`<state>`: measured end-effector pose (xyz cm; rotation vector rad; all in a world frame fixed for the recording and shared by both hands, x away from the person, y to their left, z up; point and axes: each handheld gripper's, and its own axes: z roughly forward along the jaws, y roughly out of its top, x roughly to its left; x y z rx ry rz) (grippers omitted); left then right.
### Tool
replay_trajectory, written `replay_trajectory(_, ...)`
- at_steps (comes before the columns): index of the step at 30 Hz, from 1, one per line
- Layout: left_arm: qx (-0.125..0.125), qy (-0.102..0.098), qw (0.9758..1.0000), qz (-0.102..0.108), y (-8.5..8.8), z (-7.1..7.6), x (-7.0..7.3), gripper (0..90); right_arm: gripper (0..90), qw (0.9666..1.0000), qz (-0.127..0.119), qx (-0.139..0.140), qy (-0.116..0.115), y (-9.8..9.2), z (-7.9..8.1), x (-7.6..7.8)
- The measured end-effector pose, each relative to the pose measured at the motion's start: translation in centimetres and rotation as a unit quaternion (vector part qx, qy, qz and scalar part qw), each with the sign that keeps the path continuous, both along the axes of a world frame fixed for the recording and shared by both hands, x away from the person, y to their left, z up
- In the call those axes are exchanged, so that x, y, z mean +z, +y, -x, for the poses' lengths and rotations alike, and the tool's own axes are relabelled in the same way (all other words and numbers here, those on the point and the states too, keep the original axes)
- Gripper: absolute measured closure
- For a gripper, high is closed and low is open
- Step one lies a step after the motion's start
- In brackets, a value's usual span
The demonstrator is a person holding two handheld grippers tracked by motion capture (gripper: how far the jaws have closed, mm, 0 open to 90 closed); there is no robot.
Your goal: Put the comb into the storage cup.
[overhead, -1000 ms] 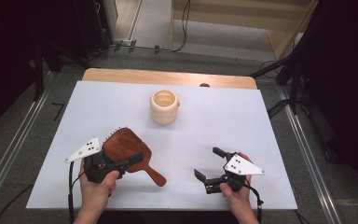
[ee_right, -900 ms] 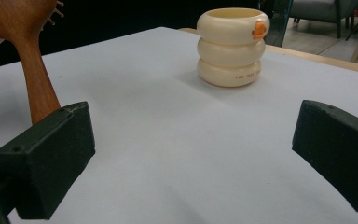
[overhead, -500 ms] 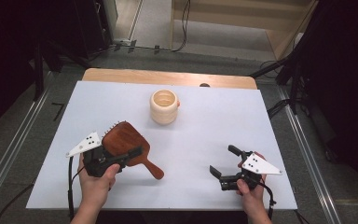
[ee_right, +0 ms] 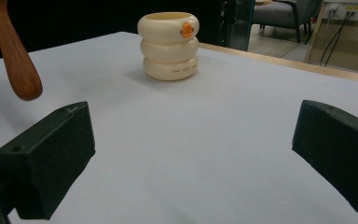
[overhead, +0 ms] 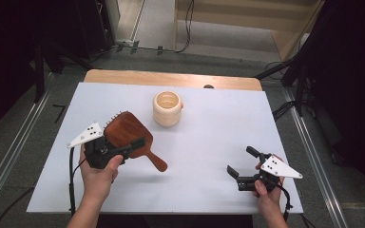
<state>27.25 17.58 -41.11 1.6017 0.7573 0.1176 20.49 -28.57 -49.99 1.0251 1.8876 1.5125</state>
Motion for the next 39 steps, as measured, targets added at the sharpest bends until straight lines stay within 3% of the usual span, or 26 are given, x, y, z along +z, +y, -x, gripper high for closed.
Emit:
replay_trajectory(12, 0.007, -0.004, 0.9999, -0.011, -0.9, -1.9, 1.1, 55.1, 0.0, 0.9998, 0.000, -0.021, 0.007, -2.4, -0.1, -0.7)
replay_trajectory(18, 0.001, 0.002, 1.0000, -0.002, -1.3, -3.0, 1.7, 55.1, 0.0, 0.9995, -0.003, -0.032, 0.009, -3.3, 0.0, -0.8)
replay_trajectory(26, 0.004, 0.002, 0.9999, -0.012, -1.8, -4.3, 2.3, 55.1, 0.0, 0.9991, -0.002, -0.041, 0.011, -4.3, 0.1, -0.9)
replay_trajectory(32, 0.003, 0.007, 1.0000, -0.005, -2.2, -5.2, 2.8, 55.1, 0.0, 0.9989, 0.008, -0.045, 0.011, -5.0, 0.2, -1.0)
replay_trajectory(39, 0.004, 0.003, 1.0000, -0.007, -2.7, -6.2, 3.2, 55.0, 0.0, 0.9985, -0.006, -0.054, 0.012, -6.0, 0.3, -1.2)
